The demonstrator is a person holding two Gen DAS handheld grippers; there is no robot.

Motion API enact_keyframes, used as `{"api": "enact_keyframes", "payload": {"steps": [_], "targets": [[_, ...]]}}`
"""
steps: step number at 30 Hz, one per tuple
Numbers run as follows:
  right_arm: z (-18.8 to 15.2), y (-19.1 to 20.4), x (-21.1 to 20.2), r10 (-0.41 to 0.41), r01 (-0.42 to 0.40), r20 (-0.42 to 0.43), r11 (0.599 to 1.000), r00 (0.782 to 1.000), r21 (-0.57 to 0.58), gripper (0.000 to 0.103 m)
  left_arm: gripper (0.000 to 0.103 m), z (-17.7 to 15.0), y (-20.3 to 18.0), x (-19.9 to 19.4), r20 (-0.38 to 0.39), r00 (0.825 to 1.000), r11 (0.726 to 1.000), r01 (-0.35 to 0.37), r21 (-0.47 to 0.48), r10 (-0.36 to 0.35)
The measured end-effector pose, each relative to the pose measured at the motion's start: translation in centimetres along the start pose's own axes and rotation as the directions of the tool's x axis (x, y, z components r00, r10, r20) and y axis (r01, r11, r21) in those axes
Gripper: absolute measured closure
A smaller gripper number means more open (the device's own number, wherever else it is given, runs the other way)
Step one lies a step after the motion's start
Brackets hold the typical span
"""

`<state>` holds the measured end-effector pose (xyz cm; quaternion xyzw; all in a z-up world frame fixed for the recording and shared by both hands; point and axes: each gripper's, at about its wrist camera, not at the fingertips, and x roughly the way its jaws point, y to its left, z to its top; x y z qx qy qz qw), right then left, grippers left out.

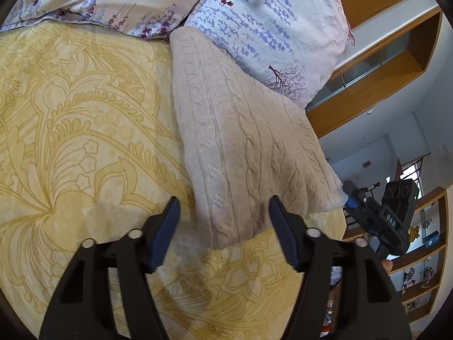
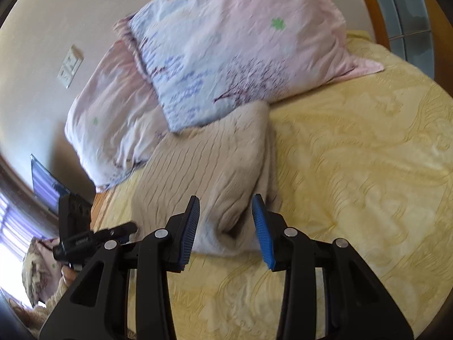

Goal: Fold small clothes

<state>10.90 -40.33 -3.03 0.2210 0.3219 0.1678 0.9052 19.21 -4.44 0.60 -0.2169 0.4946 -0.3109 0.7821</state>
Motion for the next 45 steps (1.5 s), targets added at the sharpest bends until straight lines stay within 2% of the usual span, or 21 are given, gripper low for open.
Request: {"api": "enact_keyframes", "payload": {"steps": [2, 3, 4, 7, 10, 12, 15, 18, 22, 23, 24, 25, 26, 27, 28, 36, 38, 39, 40, 41, 45], "targets": [[-0.4, 0.2, 0.6, -0.022, 0.022, -0.011, 0.999, 1.000, -0.024, 0.064, 0.052, -0.1, 0.1, 0.2, -0.006, 1.000, 1.000, 0.011, -0.011, -0.011], [-0.5, 0.3, 1.0, -0.039, 0.038, -0.015, 0.999, 0.999, -0.032, 0.069, 0.060, -0.2, 0.2, 0.2, -0.008, 1.000, 1.000, 0.019, -0.016, -0.019], [-0.7, 0.3, 1.1, -0.047, 0.047, -0.013, 0.998, 0.999, -0.041, 0.090, 0.067, -0.1, 0.2, 0.4, -0.014, 0.999, 0.999, 0.030, -0.022, -0.031], [-0.4, 1.1, -0.3, -0.044, 0.048, 0.071, 0.997, 0.997, -0.061, 0.092, 0.084, -0.1, 0.2, 0.1, -0.010, 0.999, 0.999, 0.035, -0.012, -0.035], [-0.3, 1.6, -1.8, -0.056, 0.069, 0.139, 0.994, 0.989, -0.089, 0.092, 0.086, -0.3, 0.4, -0.6, -0.003, 0.998, 0.998, 0.060, -0.012, -0.060], [-0.5, 1.1, -1.2, -0.101, 0.111, 0.110, 0.990, 0.989, -0.089, 0.092, 0.087, -0.6, 0.6, -0.6, -0.009, 0.998, 0.998, 0.057, -0.006, -0.057], [-1.5, -1.3, 1.1, -0.184, 0.184, 0.018, 0.982, 0.983, -0.043, 0.093, 0.087, -0.9, 0.8, -0.2, -0.017, 0.998, 0.998, 0.056, -0.009, -0.056], [-1.9, -3.1, 2.1, -0.161, 0.161, -0.010, 0.986, 0.987, 0.032, 0.092, 0.087, -1.0, 1.1, 0.3, -0.023, 0.999, 0.999, 0.048, -0.020, -0.049], [-1.2, -3.1, 1.7, -0.131, 0.133, -0.038, 0.990, 0.991, 0.038, 0.090, 0.079, -0.8, 1.1, 0.2, -0.029, 0.999, 0.999, 0.045, -0.024, -0.046], [-1.0, -3.0, 1.4, -0.113, 0.115, -0.039, 0.992, 0.993, 0.047, 0.082, 0.078, -0.7, 1.0, -0.1, -0.028, 0.999, 0.999, 0.046, -0.023, -0.046], [-0.6, -3.1, 1.0, -0.098, 0.100, -0.032, 0.993, 0.995, 0.066, 0.075, 0.071, -0.6, 0.9, -0.5, -0.021, 0.999, 0.999, 0.049, -0.021, -0.049], [-0.2, -3.2, 0.5, -0.076, 0.076, -0.010, 0.993, 0.997, 0.088, 0.061, 0.059, -0.3, 0.7, -1.2, -0.004, 0.998, 0.998, 0.055, -0.014, -0.055], [0.5, -3.4, 0.1, -0.050, 0.048, 0.013, 0.993, 0.999, 0.109, 0.053, 0.052, 0.0, 0.6, -1.6, 0.012, 0.998, 0.998, 0.055, -0.008, -0.055], [1.1, -3.5, 0.0, -0.037, 0.034, 0.024, 0.992, 0.999, 0.122, 0.053, 0.044, 0.4, 0.5, -2.0, 0.031, 0.998, 0.999, 0.049, -0.001, -0.049], [2.1, -3.7, 0.2, -0.024, 0.020, 0.027, 0.990, 0.999, 0.142, 0.053, 0.040, 1.1, 0.3, -2.3, 0.047, 0.998, 0.999, 0.036, 0.006, -0.037], [7.3, -5.1, 6.7, -0.011, 0.025, -0.055, 0.968, 0.998, 0.249, 0.053, 0.027, 4.4, 0.5, -0.5, 0.068, 0.998, 1.000, -0.009, -0.024, 0.011], [8.0, -5.0, 8.2, -0.042, 0.060, -0.080, 0.969, 0.996, 0.239, 0.055, 0.026, 5.1, 0.6, 0.4, 0.061, 0.998, 0.999, -0.021, -0.036, 0.023], [8.1, -5.0, 8.4, -0.053, 0.071, -0.085, 0.970, 0.995, 0.231, 0.061, 0.025, 5.0, 0.7, 0.6, 0.060, 0.998, 0.999, -0.023, -0.040, 0.025], [8.3, -4.7, 9.0, -0.055, 0.074, -0.092, 0.975, 0.994, 0.208, 0.086, 0.025, 5.3, 0.8, 1.0, 0.055, 0.998, 0.999, -0.021, -0.047, 0.024], [8.5, -4.3, 9.1, -0.058, 0.073, -0.088, 0.980, 0.994, 0.183, 0.092, 0.025, 5.4, 0.9, 1.2, 0.052, 0.998, 0.998, -0.019, -0.057, 0.022], [9.1, -0.9, 6.5, -0.071, 0.071, 0.082, 0.997, 0.994, 0.000, 0.094, 0.025, 5.9, 0.7, 1.8, 0.053, 0.999, 0.998, 0.005, -0.065, -0.001]]}}
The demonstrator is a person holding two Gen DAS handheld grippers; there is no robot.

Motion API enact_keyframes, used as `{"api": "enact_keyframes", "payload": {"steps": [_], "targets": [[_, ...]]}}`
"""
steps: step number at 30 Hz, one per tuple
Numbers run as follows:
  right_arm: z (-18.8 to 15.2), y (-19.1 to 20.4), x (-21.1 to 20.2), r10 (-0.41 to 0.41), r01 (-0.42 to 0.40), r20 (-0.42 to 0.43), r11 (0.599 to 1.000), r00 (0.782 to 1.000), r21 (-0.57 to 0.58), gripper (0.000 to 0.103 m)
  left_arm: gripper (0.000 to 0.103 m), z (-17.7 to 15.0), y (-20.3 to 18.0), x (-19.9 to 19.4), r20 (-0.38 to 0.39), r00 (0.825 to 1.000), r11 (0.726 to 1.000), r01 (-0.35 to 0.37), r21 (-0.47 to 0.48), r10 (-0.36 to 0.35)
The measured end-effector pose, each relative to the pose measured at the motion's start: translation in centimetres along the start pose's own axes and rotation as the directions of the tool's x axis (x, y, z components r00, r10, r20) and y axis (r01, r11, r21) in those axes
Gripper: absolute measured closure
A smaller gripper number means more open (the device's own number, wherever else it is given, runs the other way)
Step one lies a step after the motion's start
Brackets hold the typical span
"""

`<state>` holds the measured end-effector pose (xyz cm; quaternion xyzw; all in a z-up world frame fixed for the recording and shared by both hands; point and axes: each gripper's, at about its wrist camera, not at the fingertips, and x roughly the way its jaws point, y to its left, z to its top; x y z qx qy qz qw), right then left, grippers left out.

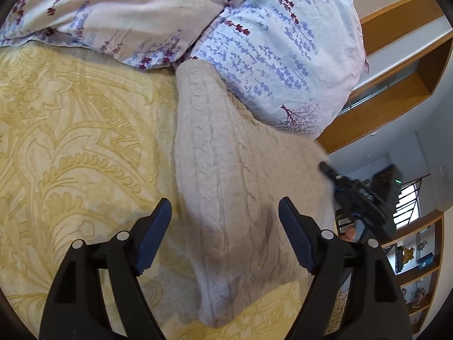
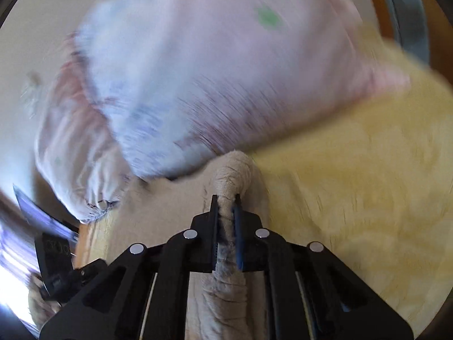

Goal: Fold small clothes

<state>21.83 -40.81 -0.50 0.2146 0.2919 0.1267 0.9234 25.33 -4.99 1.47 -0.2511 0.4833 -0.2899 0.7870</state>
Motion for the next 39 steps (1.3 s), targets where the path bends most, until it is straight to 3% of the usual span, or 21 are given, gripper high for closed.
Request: {"api": "enact_keyframes", "payload": {"steps": [1, 3, 6, 11, 12, 13, 14, 16, 20, 28, 30, 35, 37, 39], "targets": [[0.1, 0.5, -0.4, -0.024, 0.025, 0.034, 0.999, 0.999, -0.029, 0.094, 0.025, 0.1, -0.1, 0.1, 0.002, 1.000, 1.000, 0.000, 0.006, 0.000], [0.3, 0.0, 0.3, -0.090, 0.091, 0.025, 0.995, 0.996, -0.044, 0.094, 0.025, 0.1, -0.2, 0.4, 0.001, 1.000, 1.000, -0.003, 0.008, 0.003], [-0.4, -2.7, 4.2, -0.208, 0.210, -0.108, 0.978, 0.972, 0.004, 0.094, 0.025, 0.2, -0.1, 0.9, -0.007, 1.000, 1.000, 0.000, 0.001, 0.000], [-0.6, -4.0, 4.2, -0.147, 0.159, -0.139, 0.984, 0.979, 0.080, 0.091, 0.025, 0.2, 0.1, 1.3, -0.018, 1.000, 1.000, 0.014, -0.015, -0.014], [-0.5, -4.3, 3.7, -0.119, 0.135, -0.140, 0.985, 0.983, 0.111, 0.087, 0.024, 0.3, 0.1, 1.3, -0.018, 1.000, 1.000, 0.021, -0.016, -0.021], [-0.5, -4.8, 2.9, -0.085, 0.109, -0.149, 0.982, 0.985, 0.155, 0.072, 0.022, 0.4, 0.1, 1.3, -0.017, 1.000, 1.000, 0.026, -0.017, -0.026], [-0.6, -5.3, 2.2, -0.045, 0.077, -0.155, 0.977, 0.987, 0.201, 0.048, 0.021, 0.5, 0.1, 1.3, -0.015, 0.999, 0.999, 0.031, -0.019, -0.031], [-1.0, -6.4, 1.2, 0.044, -0.004, -0.143, 0.964, 0.989, 0.266, 0.035, 0.021, 0.8, 0.2, 1.4, -0.014, 0.999, 0.999, 0.039, -0.030, -0.039], [-2.2, -8.0, 1.0, 0.139, -0.065, -0.195, 0.936, 0.971, 0.346, 0.035, 0.021, 1.2, 0.5, 2.3, -0.039, 0.996, 0.994, 0.076, -0.078, -0.079], [-3.2, -7.0, 2.4, 0.239, -0.150, -0.250, 0.932, 0.938, 0.330, 0.037, 0.026, 1.2, 0.4, 3.6, -0.055, 0.995, 0.993, 0.079, -0.092, -0.084], [-3.5, -6.5, 3.0, 0.268, -0.177, -0.267, 0.930, 0.926, 0.322, 0.045, 0.030, 1.2, 0.4, 3.8, -0.052, 0.995, 0.992, 0.075, -0.098, -0.080], [-4.4, -5.6, 3.6, 0.298, -0.211, -0.265, 0.927, 0.917, 0.311, 0.068, 0.043, 1.1, 0.8, 4.0, -0.045, 0.994, 0.988, 0.088, -0.126, -0.095], [-4.6, -5.6, 3.2, 0.326, -0.238, -0.246, 0.915, 0.913, 0.326, 0.071, 0.057, 1.0, 0.8, 3.7, -0.035, 0.993, 0.987, 0.105, -0.123, -0.110], [-4.7, -5.2, 2.4, 0.343, -0.262, -0.224, 0.909, 0.912, 0.326, 0.073, 0.062, 0.9, 0.7, 3.1, -0.031, 0.992, 0.987, 0.115, -0.111, -0.119]]}}
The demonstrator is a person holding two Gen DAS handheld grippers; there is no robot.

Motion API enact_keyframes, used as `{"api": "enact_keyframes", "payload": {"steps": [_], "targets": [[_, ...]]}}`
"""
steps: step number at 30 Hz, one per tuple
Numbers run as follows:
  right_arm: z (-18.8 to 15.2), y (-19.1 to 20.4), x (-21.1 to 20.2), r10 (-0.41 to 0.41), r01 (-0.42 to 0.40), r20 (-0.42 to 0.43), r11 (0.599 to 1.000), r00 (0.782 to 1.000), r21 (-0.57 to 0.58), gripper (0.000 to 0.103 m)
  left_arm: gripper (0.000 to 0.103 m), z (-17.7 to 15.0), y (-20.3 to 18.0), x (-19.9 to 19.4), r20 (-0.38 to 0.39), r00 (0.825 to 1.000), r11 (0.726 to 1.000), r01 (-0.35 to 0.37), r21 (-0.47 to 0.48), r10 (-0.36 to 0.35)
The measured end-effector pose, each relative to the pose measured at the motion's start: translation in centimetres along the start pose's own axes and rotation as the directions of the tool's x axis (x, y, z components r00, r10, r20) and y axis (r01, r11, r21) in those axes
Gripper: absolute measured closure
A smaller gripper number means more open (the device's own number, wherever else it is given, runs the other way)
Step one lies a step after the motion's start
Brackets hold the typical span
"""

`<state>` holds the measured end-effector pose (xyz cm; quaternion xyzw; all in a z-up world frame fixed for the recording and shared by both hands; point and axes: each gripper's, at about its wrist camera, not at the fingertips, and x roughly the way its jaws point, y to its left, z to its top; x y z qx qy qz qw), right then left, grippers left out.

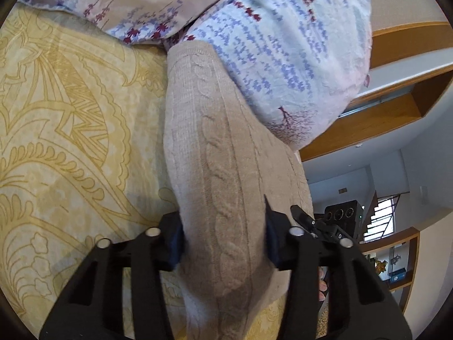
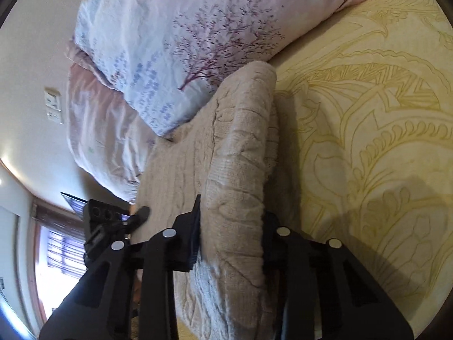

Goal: Fold small clothes

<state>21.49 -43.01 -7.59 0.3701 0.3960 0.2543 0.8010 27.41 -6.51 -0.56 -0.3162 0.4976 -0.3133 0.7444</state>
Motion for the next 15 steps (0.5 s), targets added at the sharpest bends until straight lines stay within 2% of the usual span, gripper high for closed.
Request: {"api": "enact_keyframes", "payload": {"steps": [3, 7, 12, 15], "targets": [[-0.9, 1.9, -0.6, 0.036, -0.036, 0.013, 0.999, 0.999, -0.029, 0.074, 0.064, -0.6, -0.6, -1.4, 0.004, 1.000, 0.999, 0.012, 0.034, -0.013], [-2.7, 4.8, 0.2, 0.052, -0.053, -0.011, 0.995, 0.999, -0.085, 0.075, 0.064, -1.7, -0.6, -4.7, 0.012, 1.000, 0.998, 0.020, 0.065, -0.021], [-3.9, 8.5, 3.8, 0.053, -0.061, -0.052, 0.983, 0.997, -0.175, 0.075, 0.064, -1.9, 0.6, -9.6, 0.063, 0.998, 0.995, -0.036, 0.092, 0.030], [-4.3, 10.9, 5.9, 0.064, -0.071, -0.036, 0.969, 0.997, -0.236, 0.075, 0.064, -0.9, 1.7, -12.8, 0.112, 0.992, 0.994, -0.066, 0.092, 0.056]]}}
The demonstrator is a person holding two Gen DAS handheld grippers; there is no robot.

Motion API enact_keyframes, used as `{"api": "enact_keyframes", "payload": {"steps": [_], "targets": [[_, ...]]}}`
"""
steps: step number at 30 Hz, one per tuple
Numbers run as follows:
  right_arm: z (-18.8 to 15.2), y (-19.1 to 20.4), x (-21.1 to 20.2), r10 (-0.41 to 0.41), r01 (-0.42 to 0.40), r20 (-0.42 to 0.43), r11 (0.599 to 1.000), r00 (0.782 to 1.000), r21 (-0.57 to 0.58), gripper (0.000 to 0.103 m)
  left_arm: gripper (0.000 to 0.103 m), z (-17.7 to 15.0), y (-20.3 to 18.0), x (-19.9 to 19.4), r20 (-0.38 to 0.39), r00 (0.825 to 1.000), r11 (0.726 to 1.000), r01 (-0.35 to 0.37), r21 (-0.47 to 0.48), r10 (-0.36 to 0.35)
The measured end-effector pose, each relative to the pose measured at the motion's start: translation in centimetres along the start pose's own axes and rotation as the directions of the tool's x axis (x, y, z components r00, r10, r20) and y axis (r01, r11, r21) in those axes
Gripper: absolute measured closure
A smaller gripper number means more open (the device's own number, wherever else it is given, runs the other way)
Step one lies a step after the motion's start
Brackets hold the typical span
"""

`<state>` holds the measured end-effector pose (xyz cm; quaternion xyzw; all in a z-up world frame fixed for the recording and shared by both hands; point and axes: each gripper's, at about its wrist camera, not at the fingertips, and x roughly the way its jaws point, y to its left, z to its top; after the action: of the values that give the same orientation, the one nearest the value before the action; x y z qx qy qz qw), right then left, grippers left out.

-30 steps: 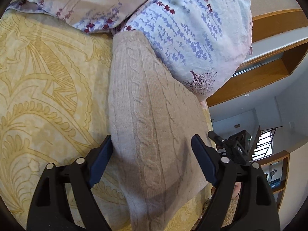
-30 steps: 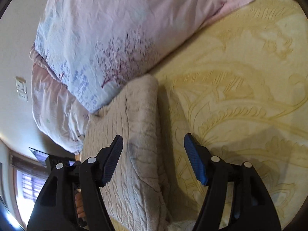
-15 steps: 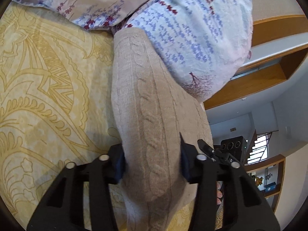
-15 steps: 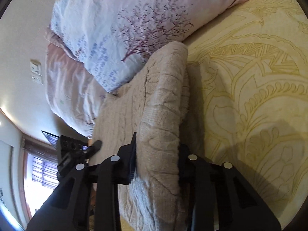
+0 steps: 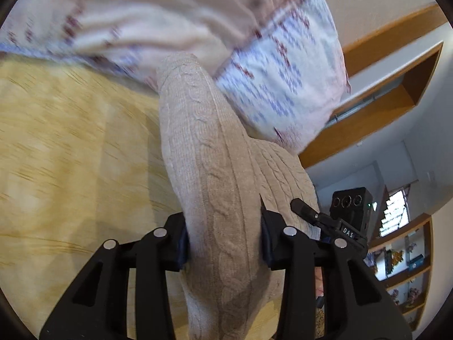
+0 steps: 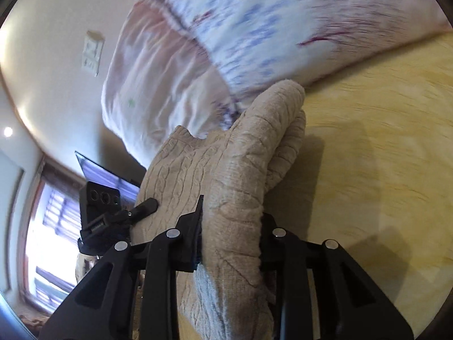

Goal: Fold small clothes

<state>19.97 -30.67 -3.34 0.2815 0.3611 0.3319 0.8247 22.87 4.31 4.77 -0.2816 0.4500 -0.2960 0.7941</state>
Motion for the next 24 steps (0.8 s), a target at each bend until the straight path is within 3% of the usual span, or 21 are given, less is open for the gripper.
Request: {"api": "enact_keyframes", "payload": {"steps": [3, 6, 7, 9, 16, 19, 24], "targets": [[-0.3, 0.8, 2.6, -0.042, 0.043, 0.030, 0.999, 0.999, -0.024, 0.075, 0.062, 1.1, 2.4, -1.7, 0.033, 0.999, 0.999, -0.031, -0.037, 0.033], [-1.0, -0.8, 5.5, -0.145, 0.146, -0.034, 0.989, 0.989, 0.035, 0.075, 0.060, 1.5, 6.3, -1.3, 0.005, 0.995, 0.985, -0.099, -0.140, 0.101], [-1.2, -1.3, 5.7, -0.136, 0.138, -0.031, 0.989, 0.990, 0.059, 0.073, 0.057, 1.3, 7.6, -0.8, -0.011, 0.995, 0.979, -0.103, -0.176, 0.103], [-1.0, -1.7, 5.2, -0.112, 0.115, -0.038, 0.989, 0.993, 0.091, 0.072, 0.055, 0.9, 8.9, -0.9, 0.006, 0.999, 0.976, -0.041, -0.213, 0.043], [-1.4, -1.9, 2.1, -0.106, 0.104, 0.005, 0.986, 0.994, 0.127, 0.069, 0.046, 0.6, 7.5, -1.7, 0.012, 0.997, 0.987, -0.071, -0.147, 0.074], [-1.6, -1.8, 1.9, -0.135, 0.131, 0.035, 0.986, 0.990, 0.106, 0.083, 0.046, 0.4, 6.9, -1.1, 0.017, 0.995, 0.988, -0.100, -0.116, 0.103], [-1.2, -2.1, 3.3, -0.223, 0.218, 0.036, 0.969, 0.974, 0.117, 0.085, 0.043, 0.2, 6.8, -0.1, 0.041, 0.986, 0.982, -0.157, -0.101, 0.161]]}}
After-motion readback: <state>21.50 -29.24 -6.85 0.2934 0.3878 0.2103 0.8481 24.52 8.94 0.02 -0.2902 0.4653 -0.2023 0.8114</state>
